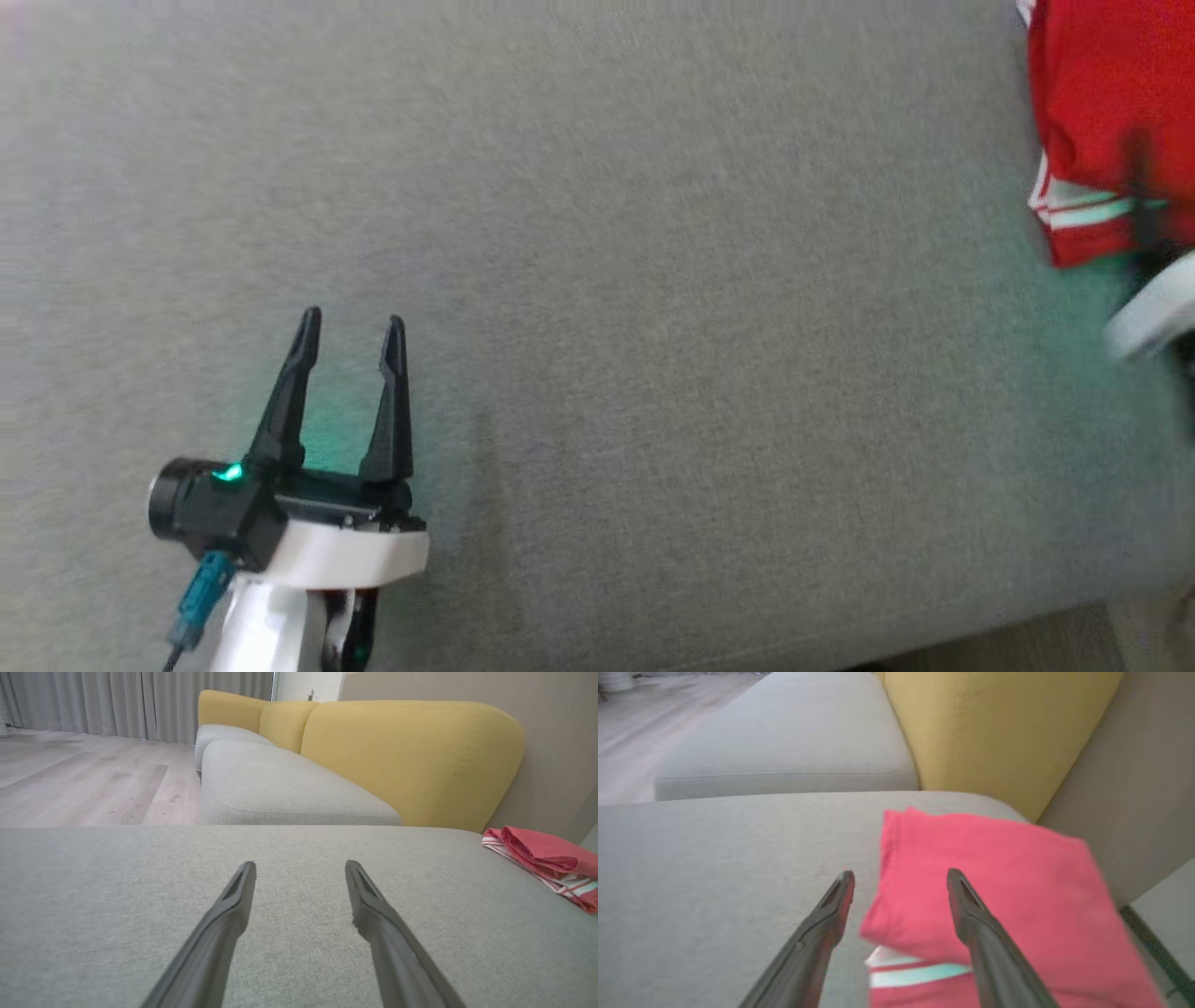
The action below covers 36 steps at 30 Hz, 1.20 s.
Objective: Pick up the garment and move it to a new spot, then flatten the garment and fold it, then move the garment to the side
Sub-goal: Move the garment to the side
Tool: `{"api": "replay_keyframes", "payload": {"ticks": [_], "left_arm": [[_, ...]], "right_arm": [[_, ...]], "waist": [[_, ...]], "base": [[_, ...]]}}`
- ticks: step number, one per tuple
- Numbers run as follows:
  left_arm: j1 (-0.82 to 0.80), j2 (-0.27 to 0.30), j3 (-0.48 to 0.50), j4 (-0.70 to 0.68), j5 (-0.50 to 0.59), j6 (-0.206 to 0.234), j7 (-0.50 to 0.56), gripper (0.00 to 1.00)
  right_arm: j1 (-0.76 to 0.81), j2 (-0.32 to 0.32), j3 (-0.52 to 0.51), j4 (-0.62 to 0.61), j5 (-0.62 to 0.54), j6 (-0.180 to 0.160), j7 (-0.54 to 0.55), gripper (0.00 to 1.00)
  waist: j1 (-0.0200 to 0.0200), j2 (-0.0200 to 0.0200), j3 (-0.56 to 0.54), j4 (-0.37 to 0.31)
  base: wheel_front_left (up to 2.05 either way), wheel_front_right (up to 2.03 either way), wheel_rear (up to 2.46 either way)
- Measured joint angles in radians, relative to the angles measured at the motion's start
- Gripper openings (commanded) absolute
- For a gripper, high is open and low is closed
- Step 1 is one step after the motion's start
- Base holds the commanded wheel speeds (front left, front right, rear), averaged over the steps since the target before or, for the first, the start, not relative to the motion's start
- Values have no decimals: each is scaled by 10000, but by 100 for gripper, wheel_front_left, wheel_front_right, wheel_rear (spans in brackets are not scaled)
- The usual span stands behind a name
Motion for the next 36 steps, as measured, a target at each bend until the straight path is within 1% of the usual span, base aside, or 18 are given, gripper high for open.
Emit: {"api": "replay_keyframes", "payload": {"ticks": [3,6,11,13,15,17,18,20,22,25,26,28,30,36], "left_arm": [[166,-13,-29,100,-90,0,0,100],[526,-15,-63,299,-230,0,0,100],[1049,-15,-174,518,-499,25,0,100],[1233,-15,-213,552,-533,151,0,100],[1494,-15,-255,556,-583,351,0,100],[2039,-12,-359,489,-688,554,0,100],[2234,-12,-397,422,-719,621,0,100],[2611,-12,-418,222,-790,754,0,100],[2890,-6,-399,46,-817,892,0,100],[3203,2,-382,-79,-851,951,0,100],[3203,2,-382,-79,-851,951,0,100],[3370,6,-374,-86,-817,949,0,100],[3482,10,-362,-90,-700,940,0,100],[3495,15,-221,-92,-564,903,0,100]], "right_arm": [[877,746,619,10,8,0,-384,100],[1584,1442,1417,278,171,0,-917,100],[2453,2215,2813,1085,562,0,-2261,100],[2697,2458,3124,1417,658,0,-2966,100],[2938,2564,3356,1647,570,0,-3521,100],[3397,2727,3419,1544,470,0,-3810,100],[3638,2786,3344,1137,384,0,-3812,100],[4123,2964,2892,228,69,0,-3814,100],[4603,2987,2483,-550,-512,0,-3818,100],[5399,3179,1894,-1335,-1337,0,-3843,100],[5399,3179,1894,-1335,-1337,0,-3843,100],[5916,3361,1622,-1622,-1705,0,-3843,100],[6363,3532,1386,-1854,-1801,0,-3845,100],[6971,3726,1250,-2159,-1973,0,-3845,100]], "waist": [[0,0,-490,246],[-1,0,-996,519],[-1,0,-1792,1018],[-1,0,-2120,1185],[-1,0,-2472,1338],[-1,0,-3020,1544],[-1,1,-3198,1611],[-2,1,-3531,1744],[-2,1,-3816,1868],[-1,1,-4199,2024],[-1,1,-4199,2024],[-1,1,-4405,2105],[-1,1,-4574,2171],[0,1,-4848,2195]], "base": [[0,0,0],[0,0,0],[0,0,0],[0,0,0],[0,0,0],[0,0,0],[0,0,0],[0,0,0],[0,0,0],[0,0,0],[0,0,0],[0,0,0],[0,0,0],[0,0,0]]}}
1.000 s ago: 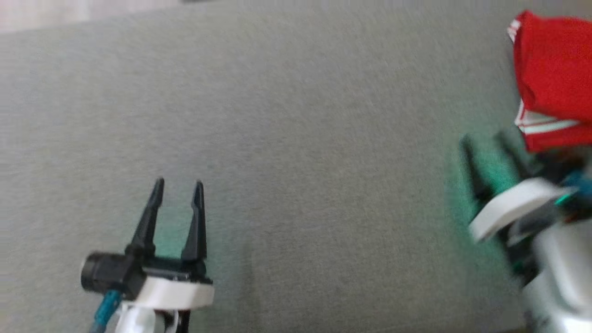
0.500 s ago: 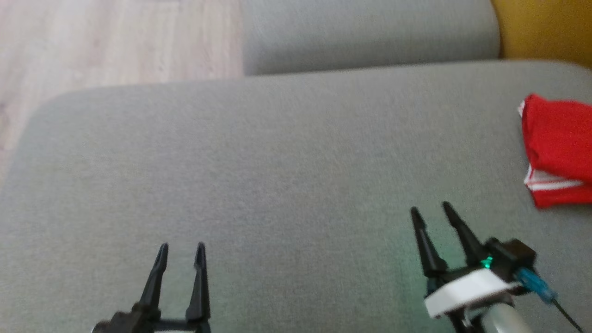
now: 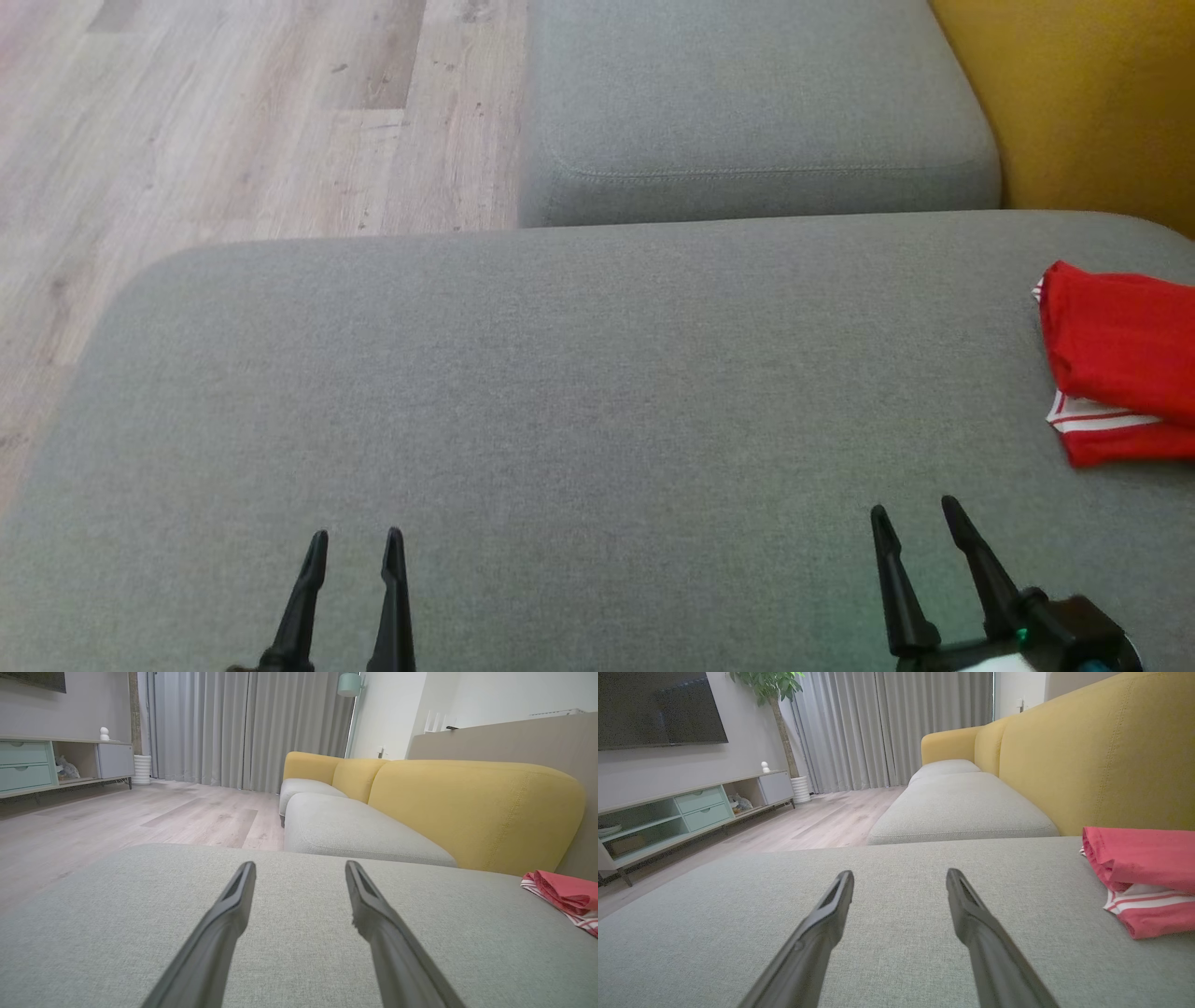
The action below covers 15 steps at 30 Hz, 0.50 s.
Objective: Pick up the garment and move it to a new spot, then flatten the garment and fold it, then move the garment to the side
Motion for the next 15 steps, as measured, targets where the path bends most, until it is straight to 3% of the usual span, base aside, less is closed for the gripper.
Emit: {"api": "replay_keyframes", "payload": {"ticks": [12,13,15], "left_arm": [[130,4,56,38,4,176,0,100],[201,4,59,38,59,186,0,0],[284,-2,19,364,71,169,4,0]], "right_arm": [[142,31,52,-15,-92,0,0,100],[143,31,67,2,-88,0,0,0],[185,31,79,301,-90,0,8,0]], "waist": [[1,0,-103,-201],[1,0,-132,-234],[1,0,-139,-241]], "base": [[0,0,0],[0,0,0],[0,0,0]]}}
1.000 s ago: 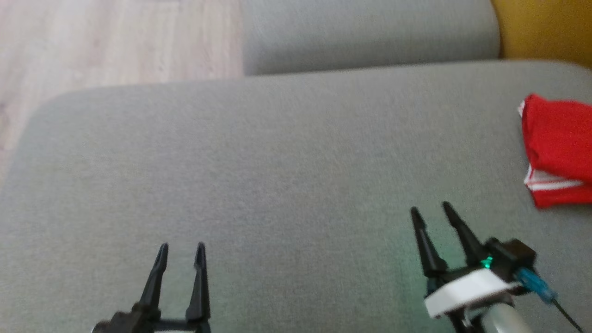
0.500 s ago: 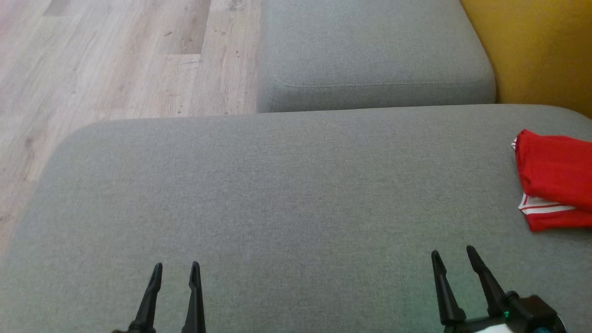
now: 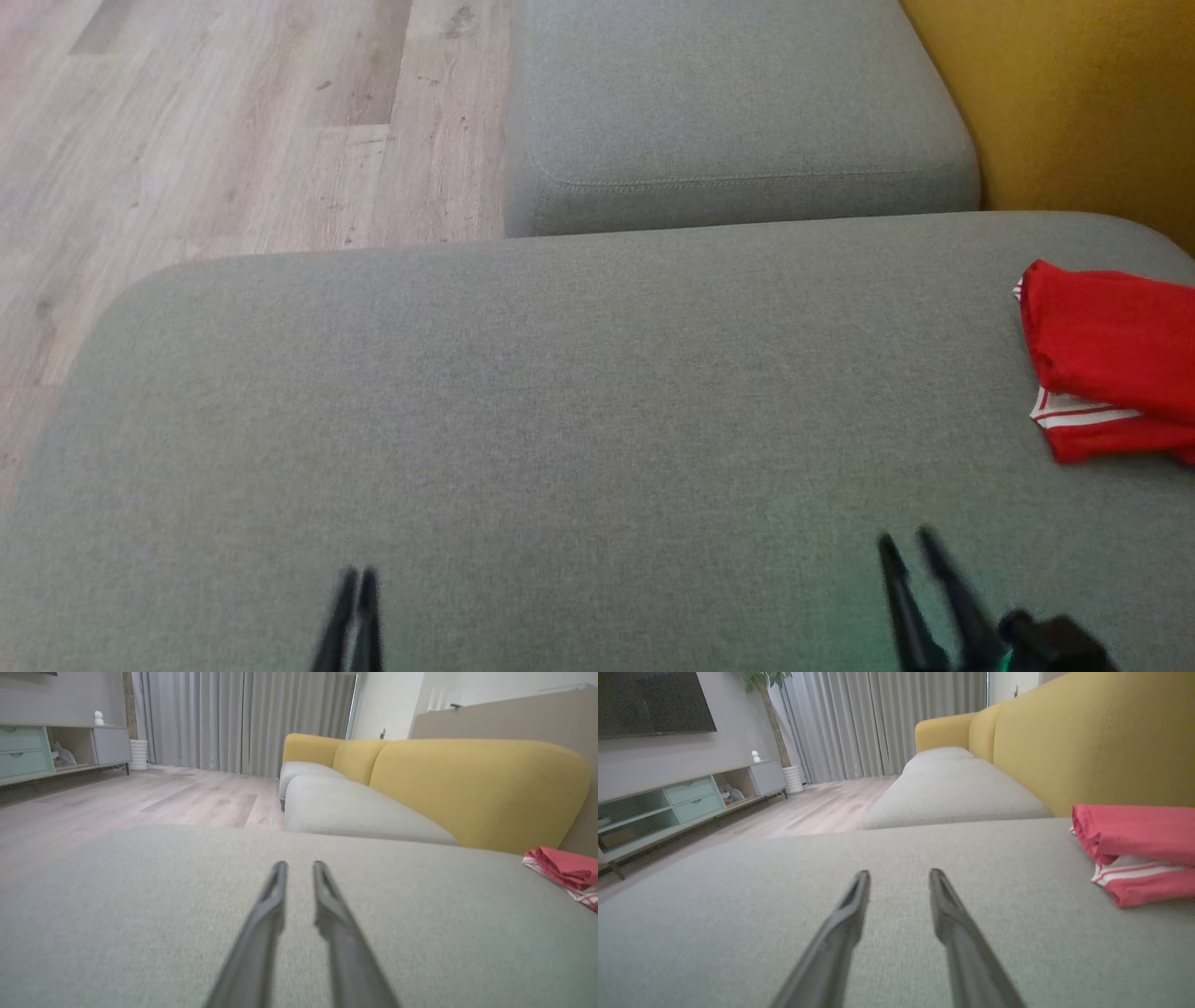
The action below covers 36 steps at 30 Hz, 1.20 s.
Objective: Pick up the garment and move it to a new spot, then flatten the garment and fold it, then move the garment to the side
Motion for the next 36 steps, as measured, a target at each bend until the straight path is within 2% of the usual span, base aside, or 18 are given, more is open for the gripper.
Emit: {"api": "replay_keyframes", "payload": {"ticks": [5,36], "left_arm": [[335,-2,-13,660,-167,0,69,0],[-390,29,314,880,-3685,-267,777,0]], "right_arm": [[345,0,27,644,163,0,42,0],[-297,-29,-286,763,3891,0,694,0]], "waist": [[1,0,22,-11],[1,0,312,-72]], "base": [[0,0,0],[0,0,0]]}}
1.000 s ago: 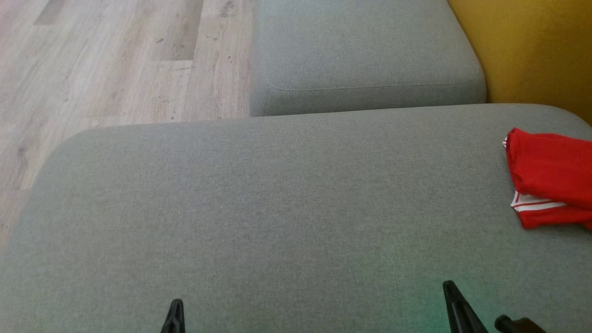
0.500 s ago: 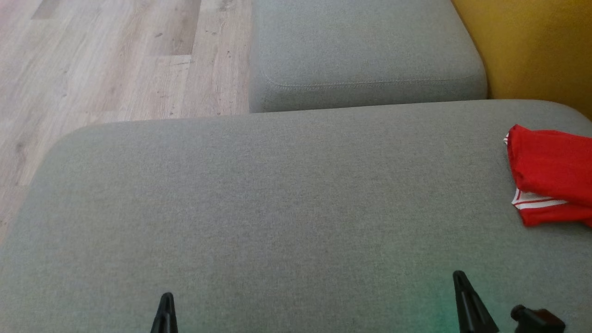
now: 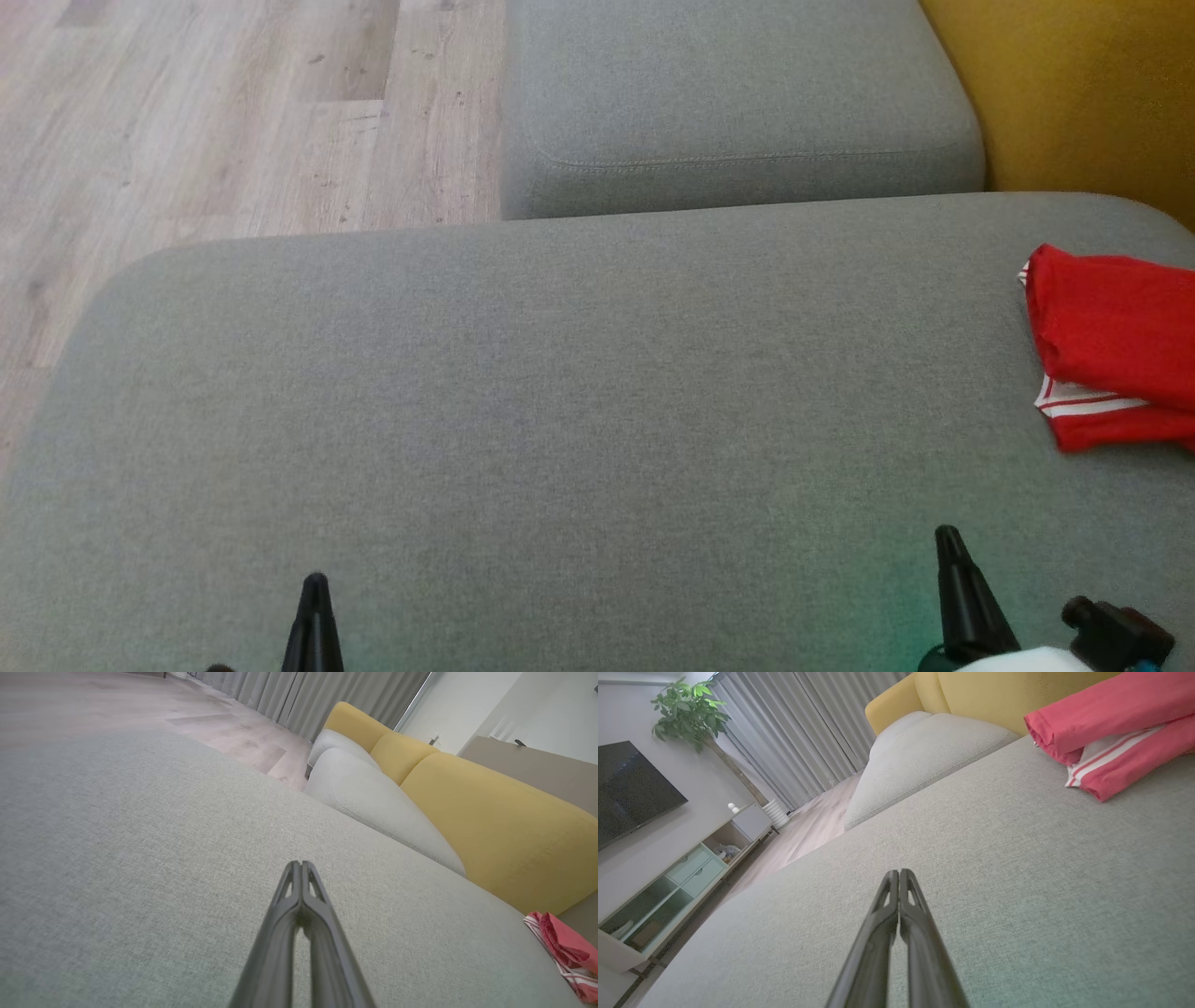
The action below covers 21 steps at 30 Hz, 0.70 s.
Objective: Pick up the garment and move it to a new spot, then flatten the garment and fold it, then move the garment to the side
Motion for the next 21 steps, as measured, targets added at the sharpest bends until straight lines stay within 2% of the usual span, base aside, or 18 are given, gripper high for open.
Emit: {"api": "replay_keyframes", "payload": {"ticks": [21], "left_arm": [[-600,13,345,155,-2525,-178,560,0]], "right_arm": [[-599,-44,-355,86,2665,0,581,0]], "waist": [[0,0,211,-48]], "base": [[0,0,0]]}}
